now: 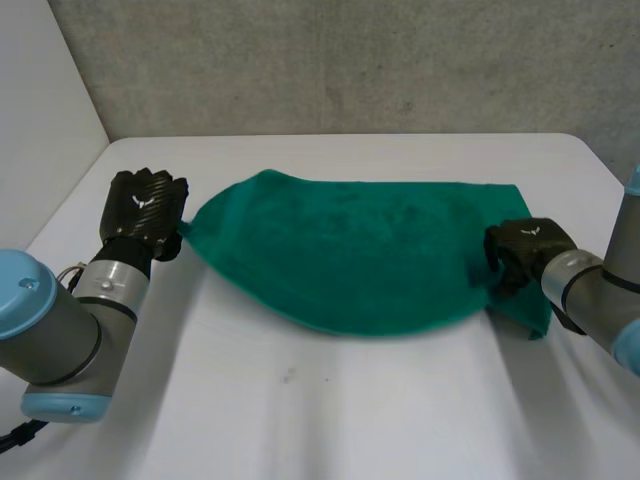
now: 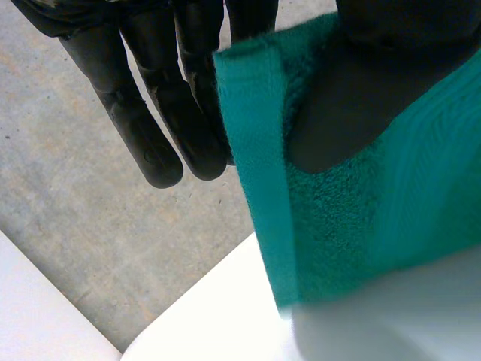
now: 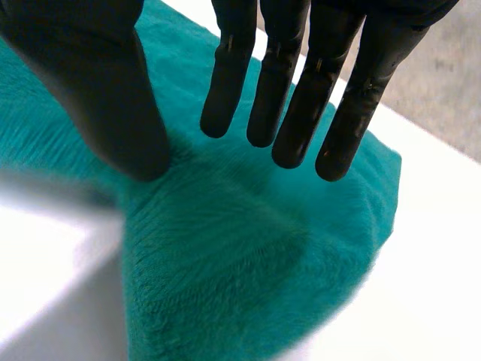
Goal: Fold the towel.
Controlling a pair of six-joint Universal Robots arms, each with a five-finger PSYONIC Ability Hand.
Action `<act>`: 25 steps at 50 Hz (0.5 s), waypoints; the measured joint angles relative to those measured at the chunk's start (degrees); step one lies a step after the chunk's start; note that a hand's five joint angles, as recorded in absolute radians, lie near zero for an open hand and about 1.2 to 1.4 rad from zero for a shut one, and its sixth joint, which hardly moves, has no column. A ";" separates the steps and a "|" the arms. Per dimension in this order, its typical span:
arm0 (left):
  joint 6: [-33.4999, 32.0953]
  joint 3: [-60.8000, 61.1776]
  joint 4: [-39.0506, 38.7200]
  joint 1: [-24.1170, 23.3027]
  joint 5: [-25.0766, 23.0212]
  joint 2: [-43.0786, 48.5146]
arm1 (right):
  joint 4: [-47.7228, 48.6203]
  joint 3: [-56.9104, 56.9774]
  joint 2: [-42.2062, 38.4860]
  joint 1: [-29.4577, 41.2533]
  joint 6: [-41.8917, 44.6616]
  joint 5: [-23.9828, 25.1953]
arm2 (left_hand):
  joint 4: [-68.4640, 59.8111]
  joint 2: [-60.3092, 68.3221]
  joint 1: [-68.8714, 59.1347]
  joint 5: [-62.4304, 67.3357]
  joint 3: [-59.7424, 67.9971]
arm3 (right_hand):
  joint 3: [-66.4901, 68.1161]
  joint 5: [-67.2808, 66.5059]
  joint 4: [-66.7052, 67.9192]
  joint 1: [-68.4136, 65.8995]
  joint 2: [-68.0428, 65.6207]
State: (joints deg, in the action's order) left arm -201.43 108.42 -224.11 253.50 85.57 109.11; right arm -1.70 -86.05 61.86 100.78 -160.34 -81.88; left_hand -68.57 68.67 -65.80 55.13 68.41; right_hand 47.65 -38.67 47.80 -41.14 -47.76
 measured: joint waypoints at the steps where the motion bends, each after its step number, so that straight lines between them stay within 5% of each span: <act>1: 0.03 0.35 0.11 0.11 0.02 -0.49 | 0.10 -0.86 -0.04 -0.70 -1.55 -0.06 | 0.00 0.00 0.00 0.00 0.00 | -3.69 3.73 -3.74 3.11 3.63; 9: 0.15 1.08 0.44 0.30 0.33 -3.07 | 1.03 -5.49 1.41 -3.34 -6.04 -0.18 | 0.00 0.00 0.00 0.00 0.00 | -17.40 18.07 -17.37 14.31 17.09; 19: 0.09 1.40 1.61 1.00 0.41 -3.83 | 4.12 -11.00 3.10 -6.87 -5.35 -0.07 | 0.00 0.00 0.00 0.00 0.00 | -17.55 18.75 -17.74 14.38 17.45; 25: 0.09 1.43 2.63 1.27 0.33 -3.78 | 4.74 -15.50 8.11 -9.79 -1.27 4.12 | 0.00 0.00 0.00 0.00 0.00 | -17.56 18.76 -17.75 14.38 17.46</act>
State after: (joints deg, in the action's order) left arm -201.34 109.85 -221.48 254.77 85.90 105.33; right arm 3.04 -101.55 69.97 91.00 -161.61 -77.76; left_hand -68.57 68.67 -65.80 55.13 68.41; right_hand 30.09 -19.91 30.05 -26.76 -30.31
